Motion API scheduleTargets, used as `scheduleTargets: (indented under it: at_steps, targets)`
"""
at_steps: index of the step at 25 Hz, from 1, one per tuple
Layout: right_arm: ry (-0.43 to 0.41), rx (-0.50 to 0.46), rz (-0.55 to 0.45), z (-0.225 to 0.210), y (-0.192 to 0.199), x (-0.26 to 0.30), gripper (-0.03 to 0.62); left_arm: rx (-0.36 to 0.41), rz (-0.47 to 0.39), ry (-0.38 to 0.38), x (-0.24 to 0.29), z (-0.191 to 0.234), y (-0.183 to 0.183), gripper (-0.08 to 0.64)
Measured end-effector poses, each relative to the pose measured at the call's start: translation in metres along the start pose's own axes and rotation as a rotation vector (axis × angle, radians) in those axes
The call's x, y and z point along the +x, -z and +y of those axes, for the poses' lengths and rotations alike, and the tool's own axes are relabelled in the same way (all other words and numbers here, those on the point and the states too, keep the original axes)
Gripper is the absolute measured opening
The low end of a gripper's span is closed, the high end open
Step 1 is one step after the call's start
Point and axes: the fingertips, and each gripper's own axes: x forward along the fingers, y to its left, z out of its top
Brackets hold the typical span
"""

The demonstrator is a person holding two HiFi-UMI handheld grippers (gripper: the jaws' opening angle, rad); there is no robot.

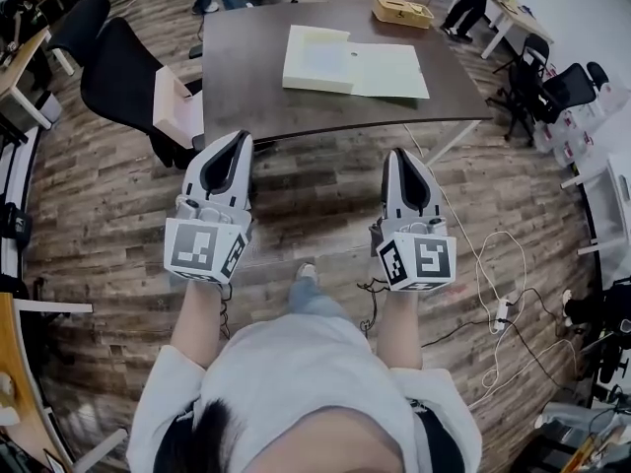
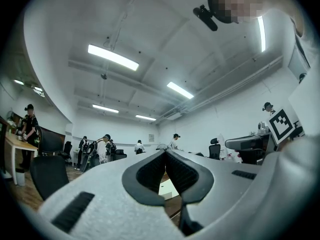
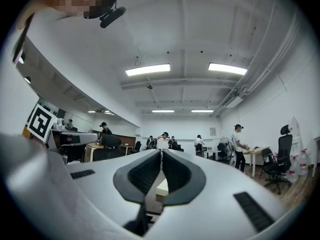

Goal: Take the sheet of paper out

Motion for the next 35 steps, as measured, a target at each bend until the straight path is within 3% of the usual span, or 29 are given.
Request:
scheduleTargets:
  at_steps: [15,23,35]
  targets:
    - [-0.072,0.027,-0.014,-0.093,0.020,0.114,0.018,0.037,-0.019,-0.036,0.141,0.002,0.013,0.009]
    - [-0.105,0.053,-0.009,-0.115,0.034,0.144,0.018,0.045,0.011,-0.059,0.168,0.002,0.030,0.009]
    - [-0.069,0.062,0.005,-0.143,0.050,0.191,0.018,0.030,0.022,-0.038,0.221,0.022,0.050,0.009]
